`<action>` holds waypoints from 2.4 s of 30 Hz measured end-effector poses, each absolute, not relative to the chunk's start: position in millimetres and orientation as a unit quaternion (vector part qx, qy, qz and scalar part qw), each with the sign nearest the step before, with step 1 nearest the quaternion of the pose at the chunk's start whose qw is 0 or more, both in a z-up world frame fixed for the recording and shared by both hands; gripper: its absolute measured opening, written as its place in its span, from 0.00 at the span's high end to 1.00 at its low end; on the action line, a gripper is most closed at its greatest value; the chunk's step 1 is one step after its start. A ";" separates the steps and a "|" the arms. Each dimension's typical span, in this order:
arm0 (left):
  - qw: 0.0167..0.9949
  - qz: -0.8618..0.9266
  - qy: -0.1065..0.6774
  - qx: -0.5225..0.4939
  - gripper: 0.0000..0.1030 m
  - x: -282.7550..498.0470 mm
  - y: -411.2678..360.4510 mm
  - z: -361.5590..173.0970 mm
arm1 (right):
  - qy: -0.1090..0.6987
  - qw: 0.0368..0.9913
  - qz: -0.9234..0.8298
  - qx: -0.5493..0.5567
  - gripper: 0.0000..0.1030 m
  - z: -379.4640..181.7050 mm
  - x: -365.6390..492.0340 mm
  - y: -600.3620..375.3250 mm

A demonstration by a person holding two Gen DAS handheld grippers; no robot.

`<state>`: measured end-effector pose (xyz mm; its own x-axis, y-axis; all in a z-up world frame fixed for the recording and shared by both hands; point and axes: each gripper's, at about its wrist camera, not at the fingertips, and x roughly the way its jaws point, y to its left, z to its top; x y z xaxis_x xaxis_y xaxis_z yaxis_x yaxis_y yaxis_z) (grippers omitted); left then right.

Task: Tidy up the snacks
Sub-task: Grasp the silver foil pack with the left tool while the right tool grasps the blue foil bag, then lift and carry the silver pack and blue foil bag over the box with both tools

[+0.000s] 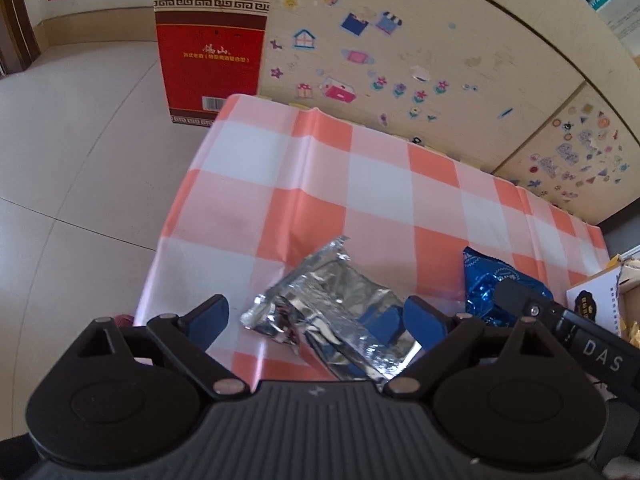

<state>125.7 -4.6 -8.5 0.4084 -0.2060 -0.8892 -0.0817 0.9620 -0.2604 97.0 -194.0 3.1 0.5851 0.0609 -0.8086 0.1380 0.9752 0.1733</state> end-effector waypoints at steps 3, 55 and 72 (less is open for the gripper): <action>0.827 -0.037 0.545 -0.135 0.08 127.2 -13.3 -9.0 | 0.453 0.887 -0.031 0.088 0.25 4.9 96.2 -195.3; 0.849 -0.176 0.488 0.105 0.43 107.3 -40.5 -9.2 | 0.460 0.888 0.010 0.021 0.26 1.1 94.1 -181.3; 0.860 -0.187 0.462 0.109 0.43 103.1 -46.0 1.1 | 0.439 0.898 0.007 0.025 0.29 25.2 70.5 -191.4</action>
